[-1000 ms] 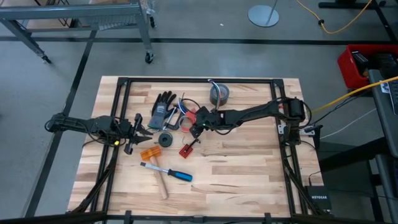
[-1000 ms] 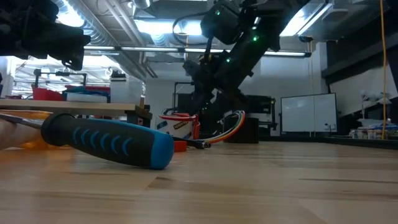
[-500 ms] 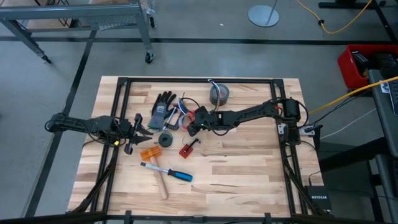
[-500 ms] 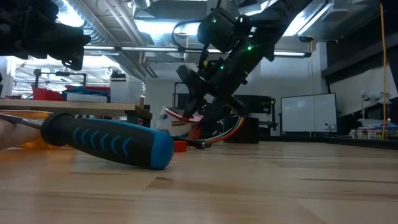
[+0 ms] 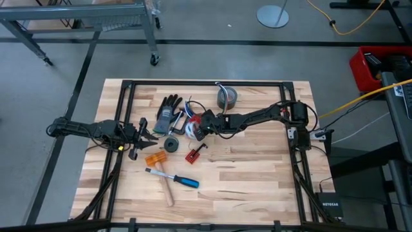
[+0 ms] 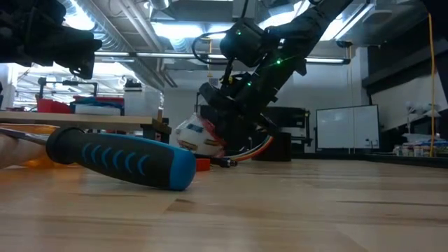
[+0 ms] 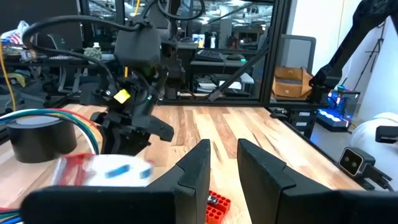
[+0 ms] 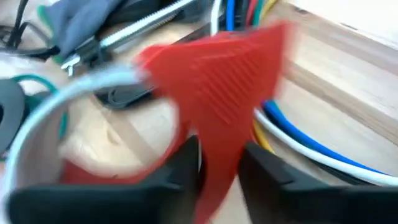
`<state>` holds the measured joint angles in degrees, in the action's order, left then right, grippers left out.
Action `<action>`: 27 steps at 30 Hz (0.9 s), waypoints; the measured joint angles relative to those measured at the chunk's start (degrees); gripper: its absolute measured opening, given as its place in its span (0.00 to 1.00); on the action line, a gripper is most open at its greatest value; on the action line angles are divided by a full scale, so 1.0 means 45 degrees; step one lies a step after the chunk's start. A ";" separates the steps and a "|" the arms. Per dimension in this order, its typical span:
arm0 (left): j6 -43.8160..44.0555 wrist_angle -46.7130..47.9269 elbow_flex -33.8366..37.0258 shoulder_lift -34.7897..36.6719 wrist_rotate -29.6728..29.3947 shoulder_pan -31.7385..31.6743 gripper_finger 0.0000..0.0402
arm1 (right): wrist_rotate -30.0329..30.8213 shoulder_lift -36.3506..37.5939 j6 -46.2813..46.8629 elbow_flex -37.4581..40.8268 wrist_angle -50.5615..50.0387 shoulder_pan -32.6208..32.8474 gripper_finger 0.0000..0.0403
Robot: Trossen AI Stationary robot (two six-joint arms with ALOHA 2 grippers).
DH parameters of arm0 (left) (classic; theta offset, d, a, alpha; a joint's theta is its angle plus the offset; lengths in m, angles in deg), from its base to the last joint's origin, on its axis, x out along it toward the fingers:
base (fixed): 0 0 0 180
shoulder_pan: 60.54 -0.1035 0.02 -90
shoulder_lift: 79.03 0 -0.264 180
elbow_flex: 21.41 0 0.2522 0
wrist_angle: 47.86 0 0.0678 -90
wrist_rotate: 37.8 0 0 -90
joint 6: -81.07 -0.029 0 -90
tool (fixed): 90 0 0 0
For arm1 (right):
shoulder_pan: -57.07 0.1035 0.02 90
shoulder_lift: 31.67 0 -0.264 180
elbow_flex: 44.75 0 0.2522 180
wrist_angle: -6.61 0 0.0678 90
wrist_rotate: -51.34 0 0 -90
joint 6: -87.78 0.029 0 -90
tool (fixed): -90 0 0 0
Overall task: Coil cords
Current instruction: Move the tape dispenser to the top right of the table
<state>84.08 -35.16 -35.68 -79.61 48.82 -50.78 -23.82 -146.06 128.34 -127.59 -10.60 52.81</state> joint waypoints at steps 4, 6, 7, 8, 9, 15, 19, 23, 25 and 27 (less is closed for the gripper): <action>0.0000 0.0000 0.0000 0.0000 0.0001 0.0000 0.18 | -0.0592 0.0024 -0.0731 -0.0010 0.0327 0.0002 0.14; 0.0000 0.0000 0.0000 -0.0005 0.0001 0.0000 0.18 | -0.1022 0.0024 -0.0933 -0.0005 0.0505 0.0002 0.14; 0.0000 0.0000 0.0000 -0.0001 0.0001 0.0000 0.18 | -0.1262 0.0024 -0.0994 -0.0005 0.0529 0.0003 0.14; 0.0000 0.0000 0.0000 0.0000 0.0001 0.0000 0.18 | -0.1463 0.0024 -0.1015 -0.0005 0.0546 0.0002 0.14; 0.0000 0.0003 0.0000 -0.0002 0.0001 0.0000 0.18 | -0.1599 0.0062 -0.1021 -0.0005 0.0491 0.0003 0.14; 0.0000 0.0000 0.0000 0.0000 0.0001 0.0000 0.18 | -0.1891 0.0563 -0.1536 -0.0006 -0.0147 -0.0025 0.14; 0.0001 0.0001 0.0000 0.0000 0.0001 0.0000 0.18 | -0.1557 0.1078 -0.2484 -0.0812 -0.2255 -0.0235 0.14; 0.0000 0.0000 0.0000 0.0000 0.0001 0.0000 0.18 | -0.0709 0.1344 -0.3554 -0.2303 -0.5366 -0.0441 0.14; 0.0005 0.0001 0.0000 0.0000 0.0001 0.0000 0.18 | -0.0107 0.1355 -0.4092 -0.3208 -0.7215 -0.0514 0.14; 0.0005 0.0005 0.0000 0.0000 0.0001 0.0000 0.18 | 0.0482 0.1372 -0.4527 -0.4107 -0.9202 -0.0581 0.14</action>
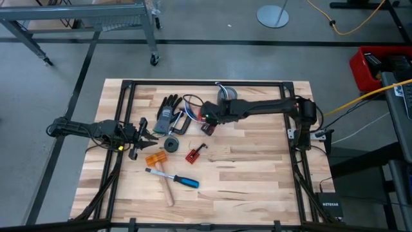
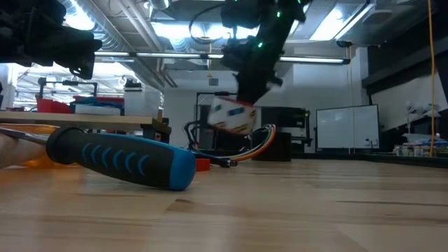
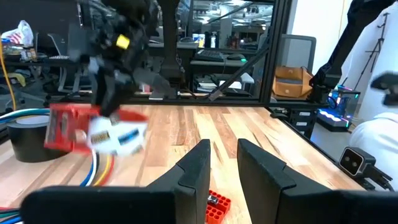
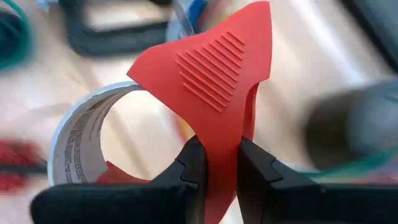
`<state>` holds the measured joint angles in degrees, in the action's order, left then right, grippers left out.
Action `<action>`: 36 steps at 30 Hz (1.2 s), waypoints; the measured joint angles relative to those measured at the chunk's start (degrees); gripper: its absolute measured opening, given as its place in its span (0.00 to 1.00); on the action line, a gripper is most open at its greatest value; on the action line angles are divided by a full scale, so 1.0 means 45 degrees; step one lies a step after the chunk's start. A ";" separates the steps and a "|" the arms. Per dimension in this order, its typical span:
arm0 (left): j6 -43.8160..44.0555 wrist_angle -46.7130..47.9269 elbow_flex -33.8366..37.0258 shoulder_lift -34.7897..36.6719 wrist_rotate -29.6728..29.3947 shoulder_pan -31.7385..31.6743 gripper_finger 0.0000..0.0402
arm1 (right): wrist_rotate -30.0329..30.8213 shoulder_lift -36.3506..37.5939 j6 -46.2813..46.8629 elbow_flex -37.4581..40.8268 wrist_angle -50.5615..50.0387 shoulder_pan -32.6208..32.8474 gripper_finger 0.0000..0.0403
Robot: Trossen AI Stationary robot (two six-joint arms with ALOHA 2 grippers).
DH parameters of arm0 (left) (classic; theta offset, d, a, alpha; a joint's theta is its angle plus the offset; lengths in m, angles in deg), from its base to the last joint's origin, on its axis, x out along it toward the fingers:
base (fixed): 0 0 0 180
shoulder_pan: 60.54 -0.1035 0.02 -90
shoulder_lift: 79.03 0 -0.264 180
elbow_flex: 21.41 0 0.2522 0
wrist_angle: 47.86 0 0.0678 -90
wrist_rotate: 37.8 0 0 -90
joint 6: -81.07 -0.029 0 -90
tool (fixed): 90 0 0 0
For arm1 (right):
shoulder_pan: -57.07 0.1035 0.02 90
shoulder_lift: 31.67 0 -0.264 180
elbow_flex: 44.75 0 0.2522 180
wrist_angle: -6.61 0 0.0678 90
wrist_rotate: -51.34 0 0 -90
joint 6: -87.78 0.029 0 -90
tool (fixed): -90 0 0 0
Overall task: Coil cords
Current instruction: Move the tape dispenser to the top right of the table
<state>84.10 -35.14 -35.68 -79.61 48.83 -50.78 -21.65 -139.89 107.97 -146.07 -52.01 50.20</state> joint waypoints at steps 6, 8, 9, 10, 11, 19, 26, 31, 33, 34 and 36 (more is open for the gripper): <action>0.0000 0.0000 0.0000 0.0000 0.0000 0.0000 0.18 | 0.2030 0.0017 -0.0380 -0.1370 -0.5067 -0.0269 0.14; 0.0058 0.0000 0.0000 0.0000 0.0000 0.0000 0.18 | 0.2396 0.0017 -0.0231 -0.1382 -0.6262 -0.0545 0.14; 0.0183 -0.0001 0.0000 0.0000 0.0001 0.0000 0.18 | 0.2436 0.0017 -0.0138 -0.1311 -0.6723 -0.0689 0.14; 0.0270 -0.0001 0.0000 0.0000 0.0004 0.0000 0.18 | 0.2433 0.0017 0.0021 -0.1200 -0.7068 -0.0843 0.14; 0.0385 0.0000 0.0000 0.0000 0.0002 0.0000 0.18 | 0.2435 0.0017 0.0123 -0.1060 -0.7292 -0.1002 0.14; 0.1250 0.0000 0.0001 0.0000 0.0003 0.0000 0.18 | 0.2517 0.0017 0.0067 0.0465 -0.7703 -0.2292 0.14; 0.1369 0.0000 0.0000 0.0000 0.0000 0.0000 0.18 | 0.1749 0.0012 -0.0408 0.2243 -0.6402 -0.3633 0.14; 0.1563 0.0000 0.0003 0.0000 0.0005 0.0000 0.18 | 0.0454 0.0090 -0.1266 0.3102 -0.4625 -0.4431 0.14; 0.1634 0.0000 0.0000 0.0000 0.0005 0.0000 0.18 | 0.0204 0.0065 -0.1498 0.3130 -0.3982 -0.4720 0.14; 0.1641 0.0000 0.0000 0.0000 0.0005 0.0000 0.18 | 0.0156 0.0060 -0.1551 0.3135 -0.3831 -0.4835 0.14; 0.1645 0.0000 0.0000 0.0000 0.0005 0.0000 0.18 | 0.0069 0.0060 -0.1565 0.3129 -0.3565 -0.5081 0.14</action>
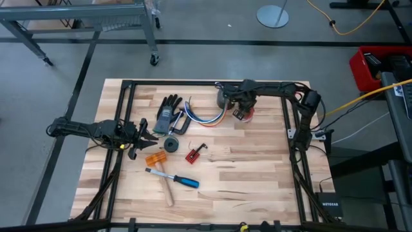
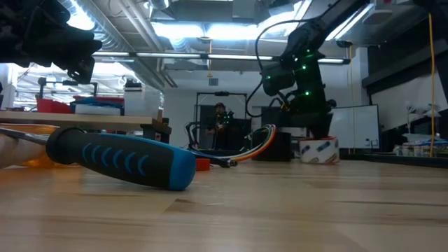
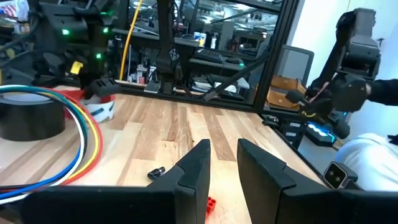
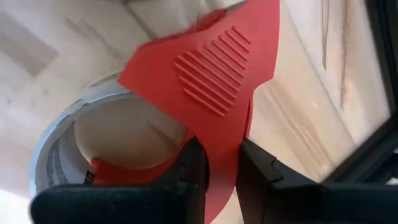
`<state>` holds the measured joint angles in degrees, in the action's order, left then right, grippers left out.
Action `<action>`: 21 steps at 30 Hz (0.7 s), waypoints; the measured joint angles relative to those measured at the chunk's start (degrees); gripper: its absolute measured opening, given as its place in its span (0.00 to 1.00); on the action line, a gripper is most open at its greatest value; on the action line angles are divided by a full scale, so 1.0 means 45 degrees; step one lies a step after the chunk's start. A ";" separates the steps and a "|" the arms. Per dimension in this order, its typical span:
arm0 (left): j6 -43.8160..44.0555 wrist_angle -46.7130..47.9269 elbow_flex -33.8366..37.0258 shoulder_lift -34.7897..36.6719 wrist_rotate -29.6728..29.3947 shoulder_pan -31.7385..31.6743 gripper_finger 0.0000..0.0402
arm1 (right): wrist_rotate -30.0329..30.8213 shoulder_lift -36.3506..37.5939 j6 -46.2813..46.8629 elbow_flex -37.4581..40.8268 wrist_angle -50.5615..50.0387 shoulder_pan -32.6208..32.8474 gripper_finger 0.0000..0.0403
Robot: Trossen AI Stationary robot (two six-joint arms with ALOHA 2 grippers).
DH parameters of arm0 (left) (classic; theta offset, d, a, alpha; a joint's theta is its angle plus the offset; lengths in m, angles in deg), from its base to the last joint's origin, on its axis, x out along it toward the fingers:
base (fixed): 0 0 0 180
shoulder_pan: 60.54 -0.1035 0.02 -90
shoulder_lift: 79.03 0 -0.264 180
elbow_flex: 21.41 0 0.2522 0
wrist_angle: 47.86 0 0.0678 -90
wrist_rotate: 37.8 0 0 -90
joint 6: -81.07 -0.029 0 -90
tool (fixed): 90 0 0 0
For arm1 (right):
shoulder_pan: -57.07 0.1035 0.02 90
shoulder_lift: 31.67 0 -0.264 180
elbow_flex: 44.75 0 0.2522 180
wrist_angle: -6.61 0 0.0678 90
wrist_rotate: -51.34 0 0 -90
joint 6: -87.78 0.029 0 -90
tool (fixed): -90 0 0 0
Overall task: Coil cords
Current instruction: Move the tape dispenser to the top right of the table, then uncoil the green wire from the black spool
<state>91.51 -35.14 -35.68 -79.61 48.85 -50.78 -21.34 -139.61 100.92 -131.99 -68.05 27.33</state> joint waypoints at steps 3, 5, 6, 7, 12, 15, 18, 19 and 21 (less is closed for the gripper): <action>-0.0119 0.0000 0.0000 0.0000 0.0005 0.0000 0.18 | -0.0097 -0.0005 -0.0015 -0.0032 0.0257 -0.0317 0.14; -0.0092 0.0000 0.0000 0.0000 0.0001 0.0002 0.18 | -0.0087 -0.0015 -0.0010 -0.0030 0.0377 -0.0434 0.15; -0.0086 0.0000 0.0000 -0.0003 0.0003 0.0000 0.18 | -0.0069 -0.0028 -0.0008 -0.0027 0.0387 -0.0473 0.18; -0.0086 0.0000 0.0000 -0.0005 0.0004 0.0001 0.18 | -0.0032 -0.0053 -0.0001 -0.0019 0.0367 -0.0505 0.21; -0.0079 0.0000 0.0000 -0.0015 0.0010 0.0000 0.18 | 0.0614 -0.0092 -0.0018 0.0021 0.0268 -0.0480 0.39; -0.0077 0.0000 0.0000 -0.0015 0.0005 0.0002 0.18 | 0.0979 -0.0092 -0.0023 0.0021 0.0205 -0.0480 0.50; -0.0077 0.0001 0.0000 -0.0015 0.0010 0.0000 0.18 | 0.1171 -0.0092 -0.0101 0.0016 0.0194 -0.0480 0.59; -0.0077 0.0001 0.0000 -0.0015 0.0008 0.0005 0.18 | 0.1184 -0.0092 -0.0332 0.0016 0.0194 -0.0480 0.61; -0.0077 0.0001 0.0000 -0.0015 0.0010 0.0000 0.18 | 0.1146 -0.0092 -0.0426 0.0016 0.0181 -0.0480 0.65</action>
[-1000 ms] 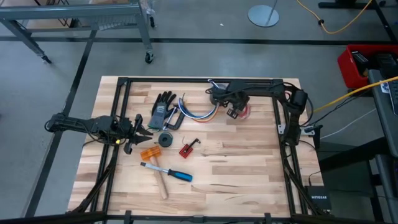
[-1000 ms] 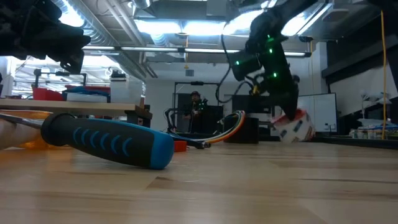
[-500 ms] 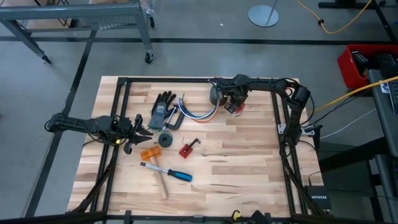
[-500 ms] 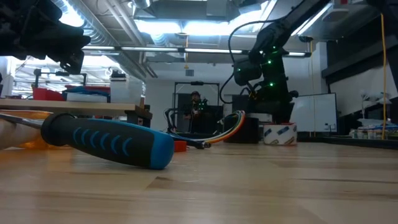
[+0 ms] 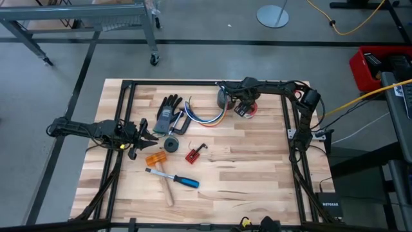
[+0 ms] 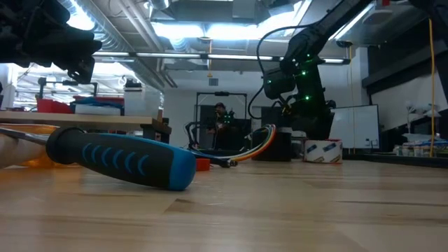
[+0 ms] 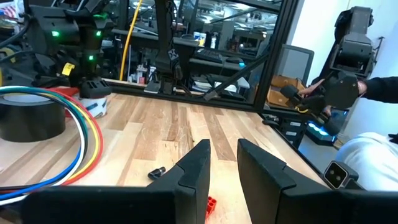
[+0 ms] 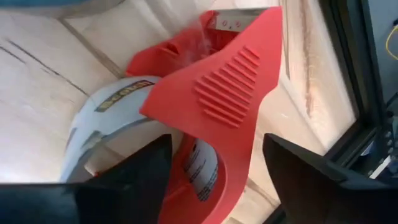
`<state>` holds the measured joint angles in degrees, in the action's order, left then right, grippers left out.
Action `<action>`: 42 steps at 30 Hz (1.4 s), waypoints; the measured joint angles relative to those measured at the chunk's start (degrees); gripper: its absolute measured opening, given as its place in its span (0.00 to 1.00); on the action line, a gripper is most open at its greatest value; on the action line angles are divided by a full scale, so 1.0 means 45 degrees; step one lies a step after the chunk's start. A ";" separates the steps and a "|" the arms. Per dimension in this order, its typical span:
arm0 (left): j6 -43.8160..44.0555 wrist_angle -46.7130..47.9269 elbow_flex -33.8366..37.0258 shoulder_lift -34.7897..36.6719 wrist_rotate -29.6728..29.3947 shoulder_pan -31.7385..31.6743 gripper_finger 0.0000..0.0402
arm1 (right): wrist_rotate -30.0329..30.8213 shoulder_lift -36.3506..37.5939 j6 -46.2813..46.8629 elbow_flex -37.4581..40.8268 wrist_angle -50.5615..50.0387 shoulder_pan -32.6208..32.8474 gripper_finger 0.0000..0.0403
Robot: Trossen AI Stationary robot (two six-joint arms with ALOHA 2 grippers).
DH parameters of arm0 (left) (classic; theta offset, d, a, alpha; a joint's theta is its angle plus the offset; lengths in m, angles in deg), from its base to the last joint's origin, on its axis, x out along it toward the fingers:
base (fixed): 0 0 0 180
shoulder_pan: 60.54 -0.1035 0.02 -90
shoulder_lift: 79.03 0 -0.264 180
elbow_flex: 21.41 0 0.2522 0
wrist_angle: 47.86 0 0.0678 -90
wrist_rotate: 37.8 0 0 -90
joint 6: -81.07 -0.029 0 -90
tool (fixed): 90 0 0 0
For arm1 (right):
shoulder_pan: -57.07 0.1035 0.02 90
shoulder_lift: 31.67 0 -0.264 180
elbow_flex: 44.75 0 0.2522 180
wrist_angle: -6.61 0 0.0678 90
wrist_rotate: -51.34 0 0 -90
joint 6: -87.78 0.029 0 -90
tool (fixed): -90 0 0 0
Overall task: Coil cords
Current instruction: Uncoil the green wire from the black spool
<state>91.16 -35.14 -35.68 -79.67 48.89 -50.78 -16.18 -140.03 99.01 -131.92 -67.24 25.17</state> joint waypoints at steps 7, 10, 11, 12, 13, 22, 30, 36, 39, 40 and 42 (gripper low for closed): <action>0.0000 -0.0001 0.0000 0.0000 0.0000 0.0000 0.18 | -0.0375 0.0015 -0.0187 -0.0019 -0.1557 0.0000 0.68; 0.0000 0.0004 0.0000 0.0000 0.0000 0.0000 0.18 | 0.0533 0.0019 0.0142 -0.0019 -0.2266 -0.0004 0.68; 0.0000 0.0004 0.0000 0.0000 0.0000 0.0000 0.18 | 0.0850 0.0019 0.0305 -0.0019 -0.2460 -0.0005 0.68; 0.0000 -0.0001 0.0000 -0.0004 0.0000 0.0005 0.18 | 0.1095 0.0033 0.0444 -0.0019 -0.2566 -0.0005 0.68; 0.0000 0.0001 0.0000 -0.0005 0.0000 0.0002 0.18 | 0.1189 0.0076 0.0494 -0.0019 -0.2586 -0.0005 0.68; 0.0000 -0.0001 0.0000 -0.0010 0.0000 0.0003 0.18 | -0.0230 0.1994 0.0447 -0.0019 -0.2092 0.0000 0.68; 0.0532 -0.0205 0.0005 -0.0010 -0.0003 0.0000 0.18 | -0.5513 0.4201 0.0446 -0.0034 -0.0498 0.0441 0.68; 0.2727 -0.1549 0.0005 -0.0010 -0.0433 0.0000 0.18 | -0.9151 0.4481 0.0460 -0.0034 0.2121 0.1688 0.68; 0.2707 -0.1757 0.0005 -0.0010 -0.1257 0.0000 0.18 | -0.9917 0.4397 0.0759 -0.0034 0.3973 0.2584 0.68; 0.2660 -0.1753 0.0005 -0.0010 -0.1539 0.0000 0.18 | -0.9913 0.4326 0.0895 -0.0034 0.4705 0.2930 0.68; 0.2545 -0.1711 0.0005 -0.0010 -0.2082 0.0000 0.18 | -0.9804 0.4173 0.1249 -0.0034 0.5782 0.3537 0.68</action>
<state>102.61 -42.84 -35.66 -79.72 39.52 -50.78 -60.30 -121.25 104.63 -132.07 -41.22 41.09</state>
